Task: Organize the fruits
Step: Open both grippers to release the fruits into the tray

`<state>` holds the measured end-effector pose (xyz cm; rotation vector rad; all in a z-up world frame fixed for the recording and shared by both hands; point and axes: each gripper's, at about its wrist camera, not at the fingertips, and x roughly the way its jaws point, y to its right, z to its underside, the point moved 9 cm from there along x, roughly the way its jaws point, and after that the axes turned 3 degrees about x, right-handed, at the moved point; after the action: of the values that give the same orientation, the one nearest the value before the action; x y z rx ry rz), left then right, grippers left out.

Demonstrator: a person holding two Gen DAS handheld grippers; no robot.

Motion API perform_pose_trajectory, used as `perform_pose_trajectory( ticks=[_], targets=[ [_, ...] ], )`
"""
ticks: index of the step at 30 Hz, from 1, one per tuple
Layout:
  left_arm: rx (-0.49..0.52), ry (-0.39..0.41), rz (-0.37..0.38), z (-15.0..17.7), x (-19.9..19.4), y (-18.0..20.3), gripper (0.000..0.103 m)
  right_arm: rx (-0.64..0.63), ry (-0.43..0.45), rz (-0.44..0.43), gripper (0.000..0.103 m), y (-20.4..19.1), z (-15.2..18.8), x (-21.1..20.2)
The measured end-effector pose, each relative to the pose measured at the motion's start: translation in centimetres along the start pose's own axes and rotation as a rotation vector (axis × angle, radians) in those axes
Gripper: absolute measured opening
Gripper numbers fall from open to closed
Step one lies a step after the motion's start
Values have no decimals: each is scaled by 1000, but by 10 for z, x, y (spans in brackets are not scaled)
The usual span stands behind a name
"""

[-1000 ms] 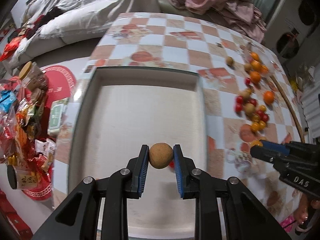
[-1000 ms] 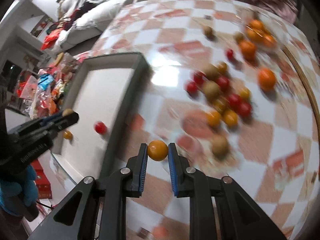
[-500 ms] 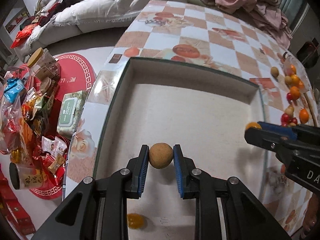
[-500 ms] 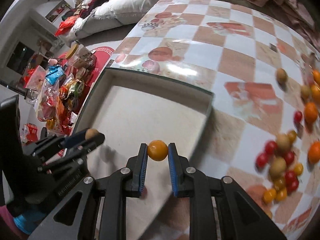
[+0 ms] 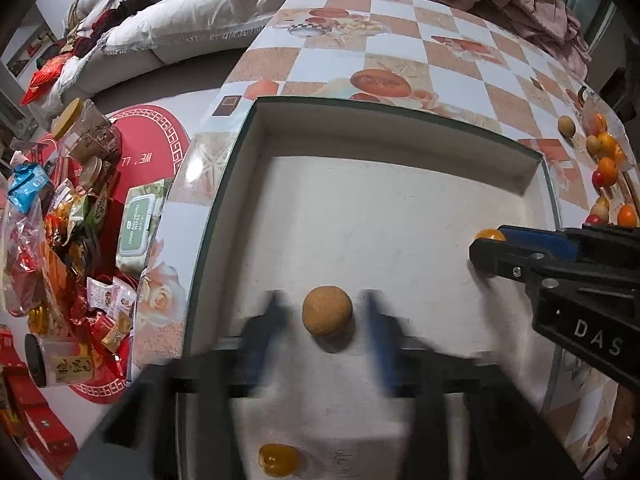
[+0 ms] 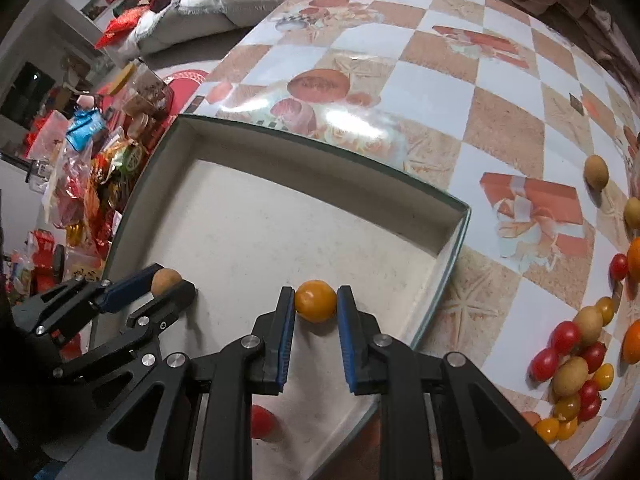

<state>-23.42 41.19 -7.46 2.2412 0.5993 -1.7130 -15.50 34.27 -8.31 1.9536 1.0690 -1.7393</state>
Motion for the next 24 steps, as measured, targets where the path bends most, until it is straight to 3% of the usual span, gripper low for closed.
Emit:
perform_pose_trajectory(
  ticks=[4,11,14,18,24],
  targets=[
    [-1,17,-8,-1,-3,-3,72,11,-12,-11,27,3,0,-1],
    [-1,1,-12,3,-9,-2,72,48,79,-61,81,5,-1,-38],
    [12,9,-15,1,-16,3,72,59,155,-44,81,17,4,-66],
    [29,25,0,-2,-28,18,72,126,238,118,81,63,23,-92],
    [83,52,40,-9,-47,54,72,259,198,226,81,128,64,-93]
  ],
)
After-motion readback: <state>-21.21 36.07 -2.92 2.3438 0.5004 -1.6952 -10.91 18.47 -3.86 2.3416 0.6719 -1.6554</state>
